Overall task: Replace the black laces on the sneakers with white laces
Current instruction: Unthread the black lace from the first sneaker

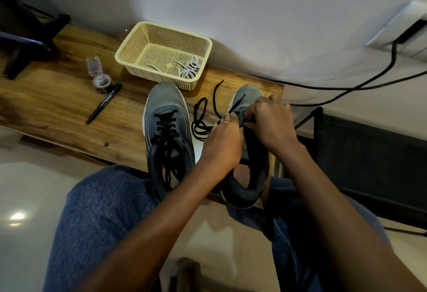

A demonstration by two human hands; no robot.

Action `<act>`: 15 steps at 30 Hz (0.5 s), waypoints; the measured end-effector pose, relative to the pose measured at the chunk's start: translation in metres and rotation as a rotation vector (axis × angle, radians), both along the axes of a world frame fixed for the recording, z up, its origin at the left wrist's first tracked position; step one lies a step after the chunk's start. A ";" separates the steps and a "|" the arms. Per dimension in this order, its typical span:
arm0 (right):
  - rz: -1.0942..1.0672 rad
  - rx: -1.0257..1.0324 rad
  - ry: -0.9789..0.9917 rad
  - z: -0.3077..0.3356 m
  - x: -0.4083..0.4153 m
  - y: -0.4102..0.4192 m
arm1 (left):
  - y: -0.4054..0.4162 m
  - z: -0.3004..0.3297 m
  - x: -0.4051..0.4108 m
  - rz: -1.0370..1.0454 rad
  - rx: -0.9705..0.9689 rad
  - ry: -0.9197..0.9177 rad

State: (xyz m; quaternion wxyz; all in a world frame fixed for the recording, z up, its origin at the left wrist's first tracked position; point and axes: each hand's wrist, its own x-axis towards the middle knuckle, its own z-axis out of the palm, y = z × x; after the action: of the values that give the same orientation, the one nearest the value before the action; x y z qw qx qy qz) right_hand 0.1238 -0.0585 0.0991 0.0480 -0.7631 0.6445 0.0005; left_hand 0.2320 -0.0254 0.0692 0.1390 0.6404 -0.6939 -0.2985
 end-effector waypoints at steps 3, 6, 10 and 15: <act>-0.025 -0.010 0.027 0.001 0.003 0.000 | 0.000 0.003 0.000 0.002 0.010 -0.023; -0.108 -0.028 0.026 0.008 -0.001 -0.001 | 0.002 0.008 -0.001 0.002 0.031 0.002; -0.291 -0.040 0.023 0.013 -0.024 -0.007 | 0.002 0.013 -0.004 0.020 0.057 0.041; -0.405 0.074 -0.059 0.011 -0.036 -0.010 | 0.005 0.014 -0.007 0.025 0.053 0.075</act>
State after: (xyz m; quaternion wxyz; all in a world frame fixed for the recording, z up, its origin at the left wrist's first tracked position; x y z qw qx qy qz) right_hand 0.0878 -0.0687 0.1096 0.0938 -0.6153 0.7827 -0.0079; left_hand 0.2252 -0.0200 0.0829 0.1513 0.6408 -0.6721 -0.3387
